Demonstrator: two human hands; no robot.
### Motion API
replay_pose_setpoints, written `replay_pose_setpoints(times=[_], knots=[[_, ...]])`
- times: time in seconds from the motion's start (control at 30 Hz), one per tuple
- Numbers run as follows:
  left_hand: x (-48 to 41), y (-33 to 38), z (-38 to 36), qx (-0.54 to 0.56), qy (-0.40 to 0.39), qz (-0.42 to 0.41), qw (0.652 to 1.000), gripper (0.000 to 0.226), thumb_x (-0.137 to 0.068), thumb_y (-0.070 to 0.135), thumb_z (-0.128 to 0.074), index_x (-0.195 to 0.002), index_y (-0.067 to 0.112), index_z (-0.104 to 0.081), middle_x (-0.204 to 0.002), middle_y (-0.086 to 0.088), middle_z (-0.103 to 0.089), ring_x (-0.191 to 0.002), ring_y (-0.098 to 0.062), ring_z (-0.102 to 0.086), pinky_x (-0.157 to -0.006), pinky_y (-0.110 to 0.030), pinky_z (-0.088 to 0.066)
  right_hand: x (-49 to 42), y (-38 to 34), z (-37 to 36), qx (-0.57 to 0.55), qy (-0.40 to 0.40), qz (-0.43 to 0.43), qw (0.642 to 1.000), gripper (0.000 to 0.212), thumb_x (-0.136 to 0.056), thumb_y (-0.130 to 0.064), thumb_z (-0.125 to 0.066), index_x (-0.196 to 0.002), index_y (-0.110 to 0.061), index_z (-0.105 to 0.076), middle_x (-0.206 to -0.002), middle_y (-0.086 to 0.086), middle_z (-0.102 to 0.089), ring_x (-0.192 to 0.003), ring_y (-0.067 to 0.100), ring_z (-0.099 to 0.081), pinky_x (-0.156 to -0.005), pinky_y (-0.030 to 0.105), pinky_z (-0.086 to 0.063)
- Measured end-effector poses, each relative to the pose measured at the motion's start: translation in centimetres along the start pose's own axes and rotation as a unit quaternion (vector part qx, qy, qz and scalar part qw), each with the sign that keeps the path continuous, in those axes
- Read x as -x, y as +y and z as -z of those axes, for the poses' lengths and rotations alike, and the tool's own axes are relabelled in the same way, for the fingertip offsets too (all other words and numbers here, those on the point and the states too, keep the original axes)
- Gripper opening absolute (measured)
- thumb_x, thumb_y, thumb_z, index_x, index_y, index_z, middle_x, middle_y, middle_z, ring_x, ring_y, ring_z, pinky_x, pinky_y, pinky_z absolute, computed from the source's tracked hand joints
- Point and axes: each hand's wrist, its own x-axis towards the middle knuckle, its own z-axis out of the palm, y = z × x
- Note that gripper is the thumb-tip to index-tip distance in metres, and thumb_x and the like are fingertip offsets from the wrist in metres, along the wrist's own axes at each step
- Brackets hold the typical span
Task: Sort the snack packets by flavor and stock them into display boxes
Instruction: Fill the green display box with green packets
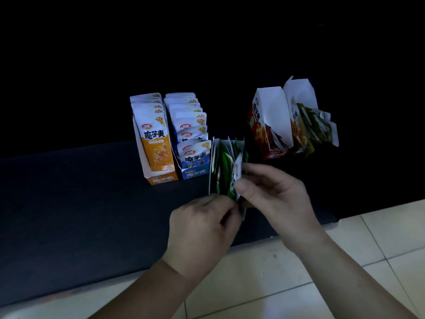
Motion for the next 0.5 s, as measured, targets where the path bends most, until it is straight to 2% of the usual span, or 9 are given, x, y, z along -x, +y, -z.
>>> replay_pose_setpoints(times=[0.07,0.1,0.17,0.23,0.3,0.4,0.47,0.5], knots=[[0.0,-0.4,-0.1,-0.022,-0.006,-0.033,0.999,0.014,-0.09,0.022,-0.068,-0.076,0.022,-0.072,-0.069,0.007,-0.063,-0.059,-0.015,-0.059,-0.046,-0.035,-0.046,0.1,-0.4,0.0,-0.001,-0.034,0.012,0.999,0.039,-0.071,-0.018,-0.082,-0.109,-0.015,-0.075,-0.095,0.007,-0.08,-0.086,0.016,-0.076,-0.071,0.031,-0.061],[-0.1,-0.6,-0.2,-0.024,-0.013,-0.036,0.999,0.014,-0.091,0.024,-0.067,-0.079,0.022,-0.074,-0.072,0.007,-0.064,-0.062,-0.015,-0.061,-0.047,-0.035,-0.048,0.0,-0.3,0.0,0.027,-0.031,0.021,0.999,0.032,-0.077,-0.011,-0.081,-0.108,-0.017,-0.076,-0.094,0.005,-0.08,-0.086,0.016,-0.076,-0.073,0.034,-0.062],[0.1,-0.8,-0.3,0.013,-0.026,-0.011,1.0,0.009,-0.093,0.027,-0.07,-0.087,0.025,-0.077,-0.079,0.008,-0.065,-0.069,-0.013,-0.063,-0.054,-0.034,-0.051,-0.3,0.3,0.4,0.089,0.003,0.038,0.995,0.021,-0.091,-0.005,-0.073,-0.104,-0.02,-0.079,-0.093,0.002,-0.08,-0.088,0.021,-0.076,-0.081,0.051,-0.063],[0.3,-1.0,0.0,0.075,-0.011,0.034,0.997,0.007,-0.091,0.029,-0.074,-0.088,0.023,-0.075,-0.081,0.012,-0.061,-0.069,-0.008,-0.059,-0.057,-0.031,-0.051,-0.7,0.4,1.2,0.127,0.025,0.048,0.99,0.019,-0.097,-0.007,-0.068,-0.102,-0.021,-0.079,-0.091,0.0,-0.08,-0.09,0.025,-0.076,-0.082,0.058,-0.06],[0.3,-1.8,0.4,0.105,0.023,0.053,0.993,0.011,-0.088,0.022,-0.079,-0.082,0.019,-0.07,-0.079,0.015,-0.054,-0.07,-0.007,-0.056,-0.06,-0.028,-0.048,-1.2,-0.2,2.0,0.152,0.022,0.054,0.987,0.018,-0.098,-0.008,-0.067,-0.098,-0.023,-0.077,-0.087,-0.002,-0.079,-0.084,0.015,-0.075,-0.079,0.05,-0.062],[0.1,-2.5,0.8,0.09,0.05,0.076,0.992,0.026,-0.082,0.01,-0.085,-0.077,0.018,-0.061,-0.075,0.011,-0.052,-0.07,-0.01,-0.054,-0.06,-0.026,-0.046,-1.6,-0.9,2.1,0.181,-0.052,0.051,0.981,0.02,-0.099,-0.006,-0.064,-0.095,-0.023,-0.075,-0.086,-0.004,-0.078,-0.078,0.004,-0.071,-0.07,0.027,-0.059],[-0.2,-2.6,0.8,0.115,0.059,0.146,0.981,0.035,-0.081,0.007,-0.085,-0.077,0.022,-0.053,-0.074,0.005,-0.053,-0.064,-0.014,-0.054,-0.056,-0.027,-0.046,-1.6,-0.5,1.7,0.211,-0.089,0.052,0.972,0.022,-0.1,-0.007,-0.063,-0.096,-0.024,-0.075,-0.084,-0.005,-0.077,-0.075,0.003,-0.068,-0.067,0.021,-0.054],[-0.3,-2.6,0.8,0.131,0.061,0.183,0.973,0.038,-0.081,0.008,-0.085,-0.078,0.025,-0.051,-0.074,0.002,-0.053,-0.062,-0.016,-0.053,-0.055,-0.027,-0.046,-1.6,-0.1,1.5,0.23,-0.098,0.058,0.966,0.022,-0.1,-0.008,-0.063,-0.096,-0.026,-0.075,-0.083,-0.004,-0.075,-0.073,0.007,-0.067,-0.065,0.022,-0.052]])
